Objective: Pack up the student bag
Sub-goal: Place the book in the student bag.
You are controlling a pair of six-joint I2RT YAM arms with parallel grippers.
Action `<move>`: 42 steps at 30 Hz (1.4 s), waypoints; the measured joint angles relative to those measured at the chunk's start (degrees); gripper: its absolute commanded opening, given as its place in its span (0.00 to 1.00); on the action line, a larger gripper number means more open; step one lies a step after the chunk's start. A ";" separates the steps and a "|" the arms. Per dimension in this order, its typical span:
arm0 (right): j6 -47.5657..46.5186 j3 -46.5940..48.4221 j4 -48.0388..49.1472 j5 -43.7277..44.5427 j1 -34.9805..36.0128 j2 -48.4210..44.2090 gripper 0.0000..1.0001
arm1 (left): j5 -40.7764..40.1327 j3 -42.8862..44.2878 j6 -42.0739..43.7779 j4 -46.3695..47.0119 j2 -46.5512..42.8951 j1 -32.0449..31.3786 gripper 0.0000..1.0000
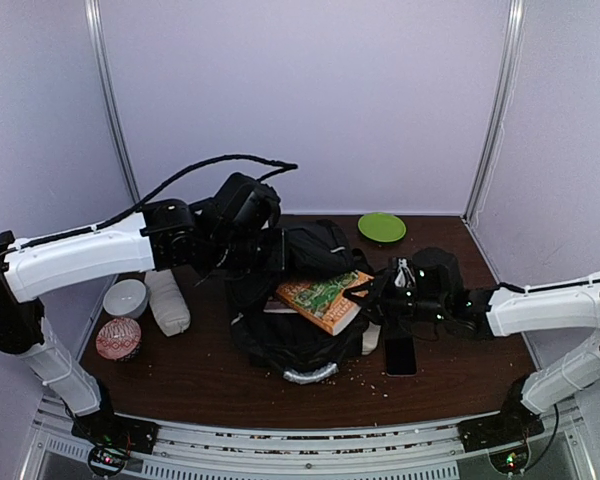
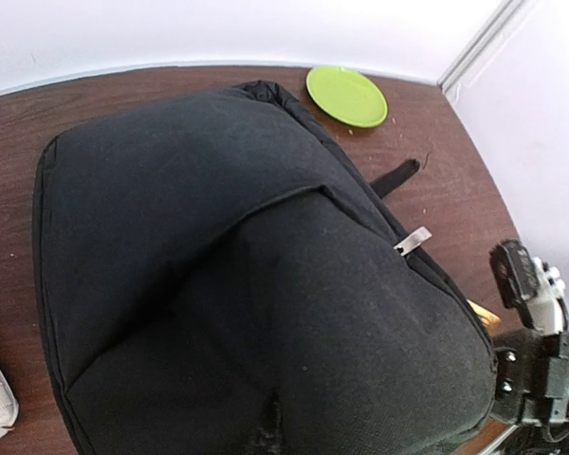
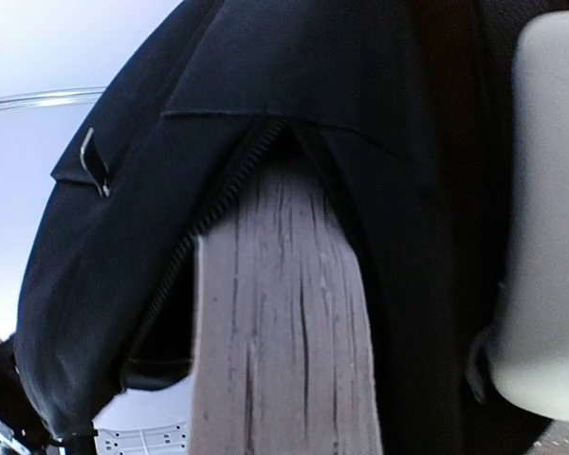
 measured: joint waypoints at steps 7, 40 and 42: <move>-7.04 26.97 -13.27 -7.08 -2.78 13.25 0.00 | -8.59 -3.39 -5.99 2.12 -6.64 -1.77 0.00; 7.78 18.45 23.93 5.79 2.03 35.21 0.00 | -3.58 -7.89 -22.10 21.33 3.48 -1.18 0.00; 8.46 19.21 24.59 7.48 2.80 36.46 0.00 | -3.30 -8.04 -22.73 22.16 3.72 -1.18 0.00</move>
